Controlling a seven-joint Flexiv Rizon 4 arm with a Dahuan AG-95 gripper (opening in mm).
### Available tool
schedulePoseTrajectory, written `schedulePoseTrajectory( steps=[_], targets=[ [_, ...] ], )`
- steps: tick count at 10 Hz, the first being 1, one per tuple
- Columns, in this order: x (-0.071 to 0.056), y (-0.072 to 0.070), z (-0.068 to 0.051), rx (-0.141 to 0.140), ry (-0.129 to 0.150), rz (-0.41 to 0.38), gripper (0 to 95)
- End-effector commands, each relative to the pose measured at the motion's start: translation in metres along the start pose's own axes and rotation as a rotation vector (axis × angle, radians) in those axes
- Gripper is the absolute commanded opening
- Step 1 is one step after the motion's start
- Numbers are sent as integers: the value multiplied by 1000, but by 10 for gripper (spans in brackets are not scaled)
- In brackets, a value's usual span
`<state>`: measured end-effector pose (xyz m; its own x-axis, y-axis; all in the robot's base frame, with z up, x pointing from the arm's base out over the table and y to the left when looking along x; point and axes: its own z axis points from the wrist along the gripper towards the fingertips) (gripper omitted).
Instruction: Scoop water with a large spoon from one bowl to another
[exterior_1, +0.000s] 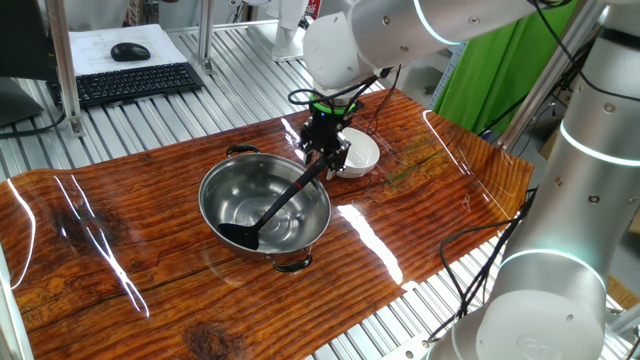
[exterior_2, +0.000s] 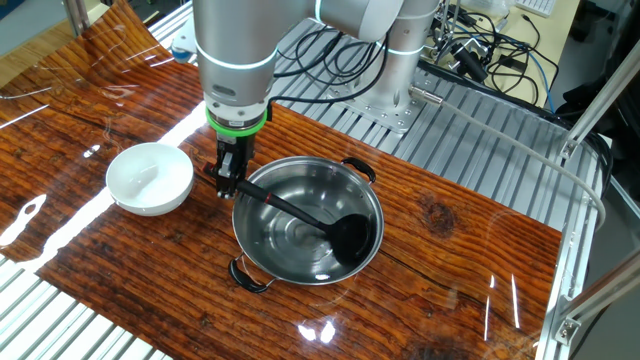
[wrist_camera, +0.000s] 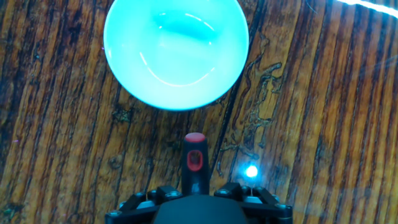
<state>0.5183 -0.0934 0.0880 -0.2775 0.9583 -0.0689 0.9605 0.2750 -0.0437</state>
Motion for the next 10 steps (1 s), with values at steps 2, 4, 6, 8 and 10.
schedulePoseTrajectory(
  steps=[2,4,6,8,10],
  targets=[
    [0,1,3,-3,2,2,570],
    [2,0,7,-6,-3,4,570],
    [1,0,9,-8,-6,0,570],
    [-1,0,12,-13,-5,0,570],
    [-1,0,14,-16,-8,2,570]
  ],
)
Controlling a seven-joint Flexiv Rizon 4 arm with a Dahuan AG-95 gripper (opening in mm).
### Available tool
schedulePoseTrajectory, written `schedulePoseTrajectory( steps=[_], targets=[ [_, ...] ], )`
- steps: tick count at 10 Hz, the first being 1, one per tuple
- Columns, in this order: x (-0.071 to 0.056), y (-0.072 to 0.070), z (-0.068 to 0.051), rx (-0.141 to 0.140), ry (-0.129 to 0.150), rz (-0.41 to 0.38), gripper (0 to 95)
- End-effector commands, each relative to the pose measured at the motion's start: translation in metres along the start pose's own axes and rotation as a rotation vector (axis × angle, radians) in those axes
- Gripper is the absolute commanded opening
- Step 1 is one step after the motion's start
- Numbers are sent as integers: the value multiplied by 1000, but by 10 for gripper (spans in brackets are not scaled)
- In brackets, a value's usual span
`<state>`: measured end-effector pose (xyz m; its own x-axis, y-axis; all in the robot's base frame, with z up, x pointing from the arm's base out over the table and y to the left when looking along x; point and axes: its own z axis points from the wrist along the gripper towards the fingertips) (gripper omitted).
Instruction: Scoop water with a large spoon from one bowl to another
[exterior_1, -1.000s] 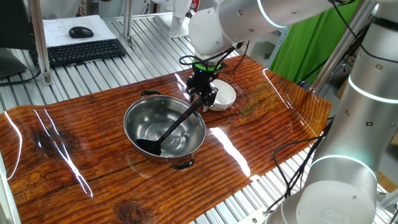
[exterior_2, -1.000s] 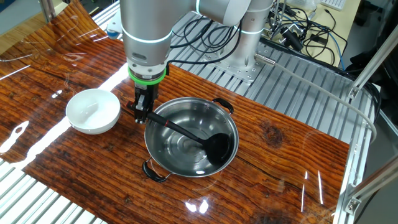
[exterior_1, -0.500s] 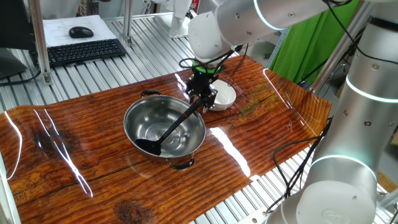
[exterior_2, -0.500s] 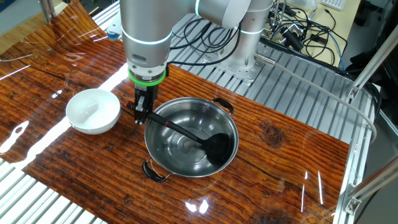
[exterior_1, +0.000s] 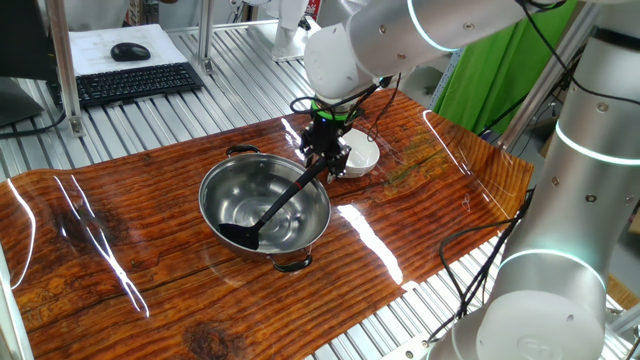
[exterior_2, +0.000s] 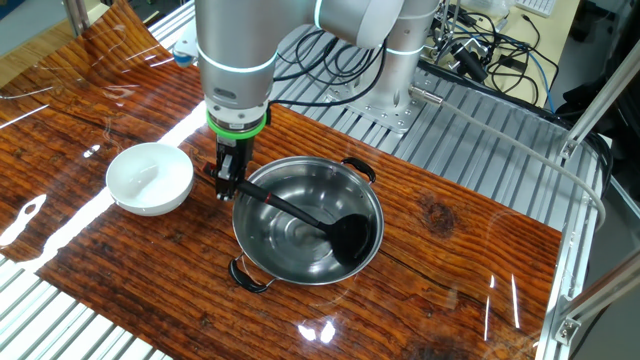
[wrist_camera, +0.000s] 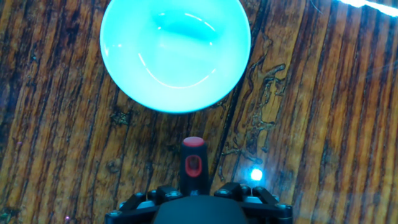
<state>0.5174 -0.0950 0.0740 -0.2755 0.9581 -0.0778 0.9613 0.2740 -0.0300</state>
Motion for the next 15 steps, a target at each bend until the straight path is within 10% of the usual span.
schedulePoseTrajectory(
  steps=[1,4,15],
  targets=[
    [0,1,1,-3,0,-1,570],
    [0,1,2,-14,3,-11,0],
    [-4,-3,-15,10,55,-33,0]
  ],
)
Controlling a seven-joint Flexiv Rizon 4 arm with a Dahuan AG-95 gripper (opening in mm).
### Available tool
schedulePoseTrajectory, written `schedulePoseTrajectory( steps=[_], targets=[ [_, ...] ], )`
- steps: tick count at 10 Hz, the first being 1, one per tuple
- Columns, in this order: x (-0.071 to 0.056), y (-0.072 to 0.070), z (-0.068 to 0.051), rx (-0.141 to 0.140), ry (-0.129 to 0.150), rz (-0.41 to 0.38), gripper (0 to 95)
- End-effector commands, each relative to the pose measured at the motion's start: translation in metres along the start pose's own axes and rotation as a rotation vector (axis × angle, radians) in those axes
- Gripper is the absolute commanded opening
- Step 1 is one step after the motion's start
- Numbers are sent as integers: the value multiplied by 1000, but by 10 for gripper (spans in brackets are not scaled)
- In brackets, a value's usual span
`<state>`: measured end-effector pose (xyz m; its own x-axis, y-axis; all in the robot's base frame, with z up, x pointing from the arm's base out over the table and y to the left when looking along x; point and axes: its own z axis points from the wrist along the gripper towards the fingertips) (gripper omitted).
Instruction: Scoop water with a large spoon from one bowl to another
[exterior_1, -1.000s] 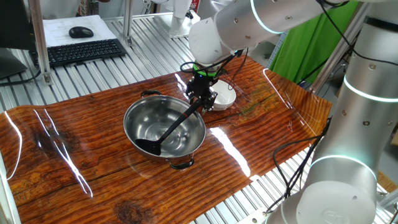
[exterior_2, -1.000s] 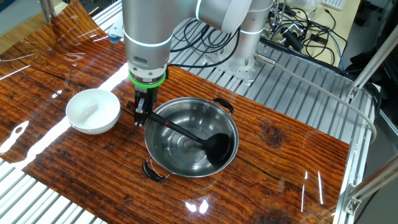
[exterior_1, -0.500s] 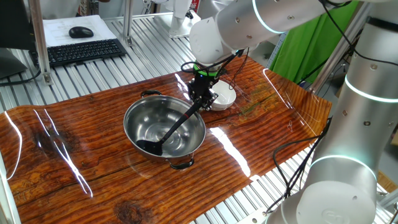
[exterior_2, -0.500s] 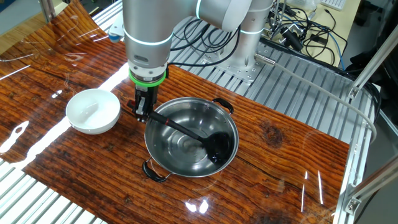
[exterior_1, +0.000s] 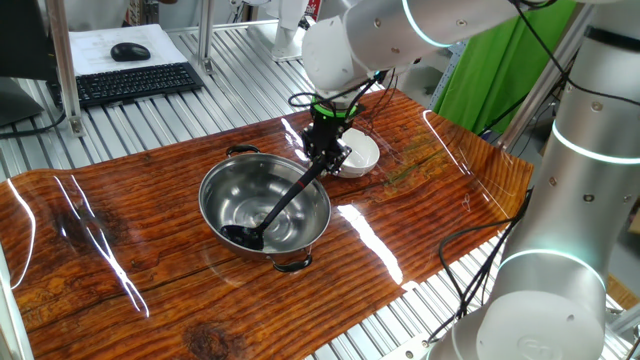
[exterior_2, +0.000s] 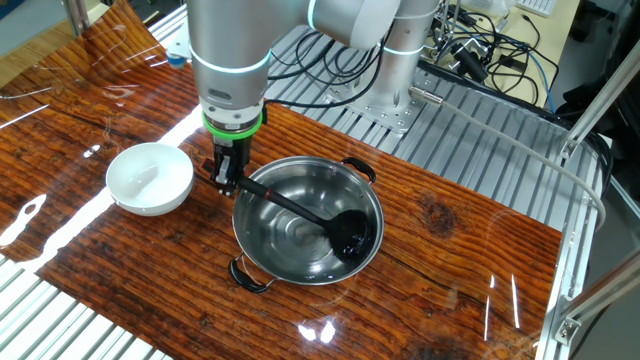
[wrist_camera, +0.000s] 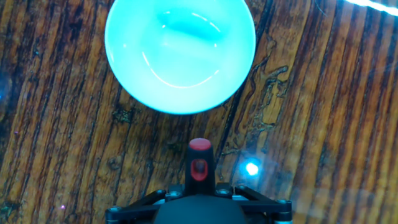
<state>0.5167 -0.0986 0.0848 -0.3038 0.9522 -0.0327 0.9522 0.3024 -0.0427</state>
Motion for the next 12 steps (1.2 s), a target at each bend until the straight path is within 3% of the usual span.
schedulePoseTrajectory(
  steps=[1,12],
  targets=[
    [0,-1,-6,-1,14,-4,0],
    [-2,-8,-30,-1,39,-31,0]
  ],
)
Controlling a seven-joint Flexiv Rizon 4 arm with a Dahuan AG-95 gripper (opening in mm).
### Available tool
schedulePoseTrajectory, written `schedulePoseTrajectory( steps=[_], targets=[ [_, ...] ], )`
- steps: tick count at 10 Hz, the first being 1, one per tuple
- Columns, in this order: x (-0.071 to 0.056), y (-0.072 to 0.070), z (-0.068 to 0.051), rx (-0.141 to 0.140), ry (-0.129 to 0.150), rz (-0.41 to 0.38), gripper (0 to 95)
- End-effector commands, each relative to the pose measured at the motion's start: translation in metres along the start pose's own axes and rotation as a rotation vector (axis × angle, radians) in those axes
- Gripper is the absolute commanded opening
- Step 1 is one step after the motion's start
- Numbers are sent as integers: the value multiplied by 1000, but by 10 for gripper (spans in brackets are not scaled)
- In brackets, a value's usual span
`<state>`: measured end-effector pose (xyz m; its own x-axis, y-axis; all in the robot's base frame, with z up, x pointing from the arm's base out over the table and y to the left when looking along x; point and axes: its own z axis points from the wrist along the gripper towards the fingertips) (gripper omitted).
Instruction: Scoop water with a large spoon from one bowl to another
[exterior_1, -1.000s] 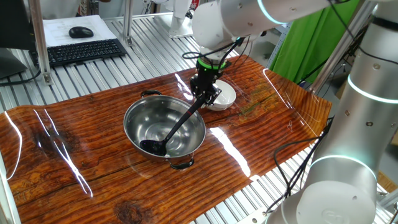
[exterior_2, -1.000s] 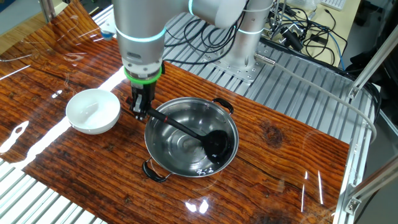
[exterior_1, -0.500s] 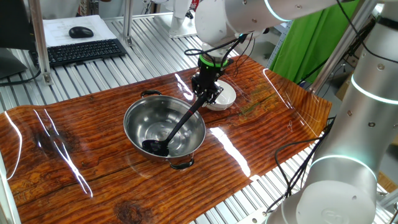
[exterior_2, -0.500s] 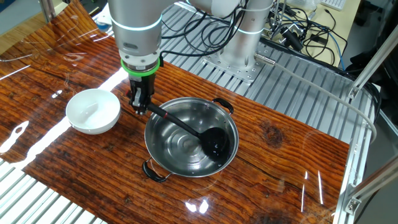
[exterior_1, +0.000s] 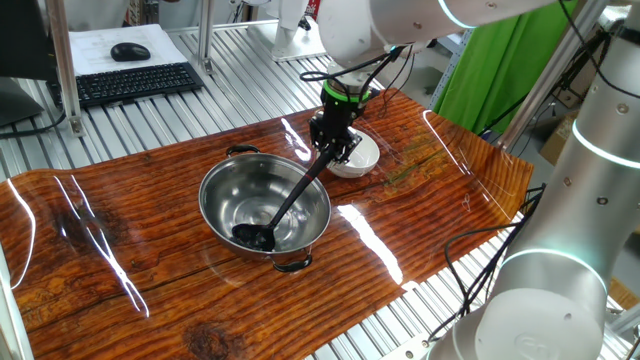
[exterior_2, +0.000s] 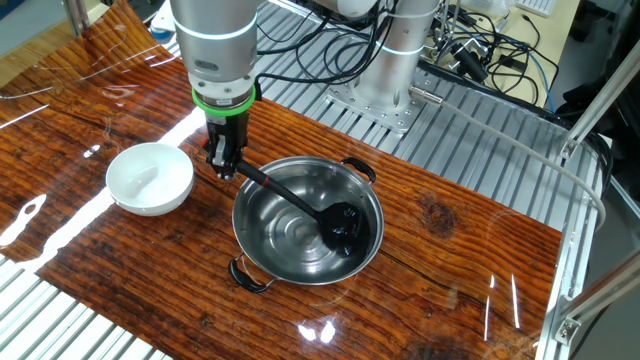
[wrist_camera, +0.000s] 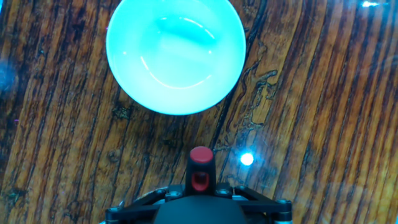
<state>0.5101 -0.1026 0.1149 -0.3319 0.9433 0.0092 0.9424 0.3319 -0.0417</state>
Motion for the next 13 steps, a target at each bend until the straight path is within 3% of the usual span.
schedulePoseTrajectory(
  steps=[1,6,13],
  targets=[
    [2,1,-4,2,-2,0,0],
    [10,4,-24,10,2,-4,0],
    [13,3,-37,16,-6,-13,0]
  ],
)
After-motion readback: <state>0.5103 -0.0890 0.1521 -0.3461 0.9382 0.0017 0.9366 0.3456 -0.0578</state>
